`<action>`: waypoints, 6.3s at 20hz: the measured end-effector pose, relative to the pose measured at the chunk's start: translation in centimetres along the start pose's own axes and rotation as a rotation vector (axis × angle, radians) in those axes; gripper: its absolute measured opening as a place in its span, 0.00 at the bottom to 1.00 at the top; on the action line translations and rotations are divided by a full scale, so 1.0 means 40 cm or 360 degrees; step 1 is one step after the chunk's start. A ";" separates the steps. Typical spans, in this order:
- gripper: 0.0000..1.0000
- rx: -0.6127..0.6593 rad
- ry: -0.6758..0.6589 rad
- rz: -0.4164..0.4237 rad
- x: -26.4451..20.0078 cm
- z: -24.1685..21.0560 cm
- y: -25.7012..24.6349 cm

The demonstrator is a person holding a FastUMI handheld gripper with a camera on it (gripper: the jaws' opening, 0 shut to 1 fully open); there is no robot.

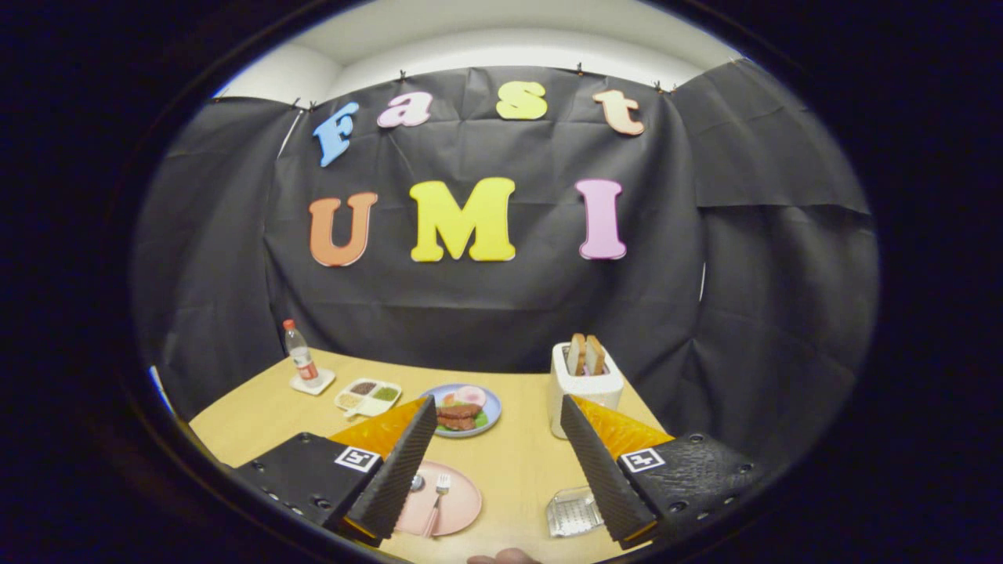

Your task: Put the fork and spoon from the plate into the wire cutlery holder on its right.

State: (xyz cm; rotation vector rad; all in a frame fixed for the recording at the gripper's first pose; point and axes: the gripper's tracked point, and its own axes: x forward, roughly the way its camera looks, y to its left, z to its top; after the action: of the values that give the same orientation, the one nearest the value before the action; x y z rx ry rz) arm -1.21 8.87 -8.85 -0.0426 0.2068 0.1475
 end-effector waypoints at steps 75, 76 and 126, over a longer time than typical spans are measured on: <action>0.04 0.0138 0.2296 0.0000 -0.070 -0.396 -0.337; 0.04 0.0134 0.2310 -0.0007 -0.067 -0.405 -0.340; 0.90 0.0021 0.0971 -0.0019 0.107 -0.620 0.343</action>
State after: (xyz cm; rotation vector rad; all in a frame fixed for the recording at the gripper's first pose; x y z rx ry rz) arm -4.11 21.61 -34.35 -0.0750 0.8161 0.1178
